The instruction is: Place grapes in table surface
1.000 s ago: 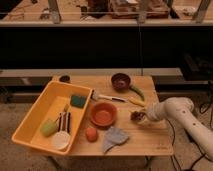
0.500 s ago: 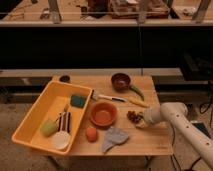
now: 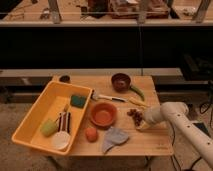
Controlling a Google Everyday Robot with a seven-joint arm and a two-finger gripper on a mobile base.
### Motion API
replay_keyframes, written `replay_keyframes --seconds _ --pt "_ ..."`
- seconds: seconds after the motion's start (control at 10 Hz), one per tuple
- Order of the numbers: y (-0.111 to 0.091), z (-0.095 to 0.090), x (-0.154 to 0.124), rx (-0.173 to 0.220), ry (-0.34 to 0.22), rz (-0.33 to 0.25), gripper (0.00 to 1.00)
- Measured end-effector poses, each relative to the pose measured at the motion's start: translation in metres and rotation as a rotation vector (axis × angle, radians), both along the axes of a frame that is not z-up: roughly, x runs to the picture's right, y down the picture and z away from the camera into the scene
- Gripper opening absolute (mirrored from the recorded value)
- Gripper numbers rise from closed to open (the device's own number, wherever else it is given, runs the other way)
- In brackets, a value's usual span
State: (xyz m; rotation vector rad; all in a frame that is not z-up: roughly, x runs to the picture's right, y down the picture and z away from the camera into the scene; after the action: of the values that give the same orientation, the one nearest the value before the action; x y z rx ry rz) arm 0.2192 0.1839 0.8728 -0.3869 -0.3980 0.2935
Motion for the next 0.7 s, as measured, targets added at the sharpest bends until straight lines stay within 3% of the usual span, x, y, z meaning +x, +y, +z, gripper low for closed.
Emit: replay_keyframes --seconds 0.7 --pt "0.0006 -0.0027 -0.0004 -0.002 0.0 -0.005 0.8"
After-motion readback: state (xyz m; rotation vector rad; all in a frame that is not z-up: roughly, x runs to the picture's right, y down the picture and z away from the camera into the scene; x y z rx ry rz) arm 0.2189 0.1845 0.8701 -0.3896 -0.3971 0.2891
